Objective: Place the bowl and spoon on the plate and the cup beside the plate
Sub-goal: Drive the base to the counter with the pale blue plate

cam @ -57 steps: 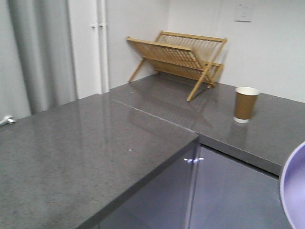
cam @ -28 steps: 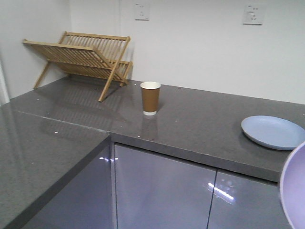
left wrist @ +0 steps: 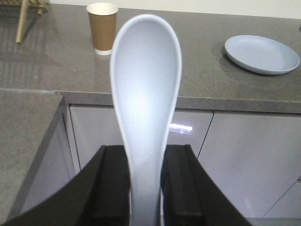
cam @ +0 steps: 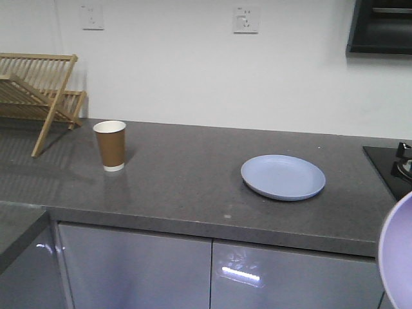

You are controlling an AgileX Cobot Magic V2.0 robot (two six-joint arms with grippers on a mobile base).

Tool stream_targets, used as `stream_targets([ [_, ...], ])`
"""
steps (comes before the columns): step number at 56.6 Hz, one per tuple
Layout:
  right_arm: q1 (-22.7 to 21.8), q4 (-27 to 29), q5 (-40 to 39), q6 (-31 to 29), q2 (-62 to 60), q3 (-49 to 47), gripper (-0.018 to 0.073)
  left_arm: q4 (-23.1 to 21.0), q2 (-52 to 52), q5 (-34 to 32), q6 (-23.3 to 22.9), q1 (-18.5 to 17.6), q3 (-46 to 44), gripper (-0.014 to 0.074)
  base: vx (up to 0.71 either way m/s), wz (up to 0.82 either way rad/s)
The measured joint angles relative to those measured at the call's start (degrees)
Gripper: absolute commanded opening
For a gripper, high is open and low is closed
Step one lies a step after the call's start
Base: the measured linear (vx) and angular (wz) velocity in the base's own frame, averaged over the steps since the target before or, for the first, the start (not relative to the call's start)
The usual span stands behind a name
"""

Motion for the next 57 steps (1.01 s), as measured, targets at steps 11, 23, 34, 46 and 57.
stream_targets([
  [11, 0.0, 0.0, 0.0, 0.0, 0.0, 0.0, -0.0009, 0.0, 0.0, 0.0, 0.0, 0.0, 0.0, -0.0006, 0.23, -0.29],
  [23, 0.0, 0.0, 0.0, 0.0, 0.0, 0.0, -0.0009, 0.0, 0.0, 0.0, 0.0, 0.0, 0.0, -0.0006, 0.29, -0.11],
  [34, 0.0, 0.0, 0.1, 0.0, 0.0, 0.0, -0.0009, 0.0, 0.0, 0.0, 0.0, 0.0, 0.0, -0.0006, 0.38, 0.01],
  [46, 0.0, 0.0, 0.1, 0.0, 0.0, 0.0, -0.0009, 0.0, 0.0, 0.1, 0.0, 0.0, 0.0, -0.0006, 0.37, -0.06],
  [57, 0.0, 0.0, 0.1, 0.0, 0.0, 0.0, -0.0009, 0.0, 0.0, 0.1, 0.0, 0.0, 0.0, -0.0006, 0.34, -0.08],
])
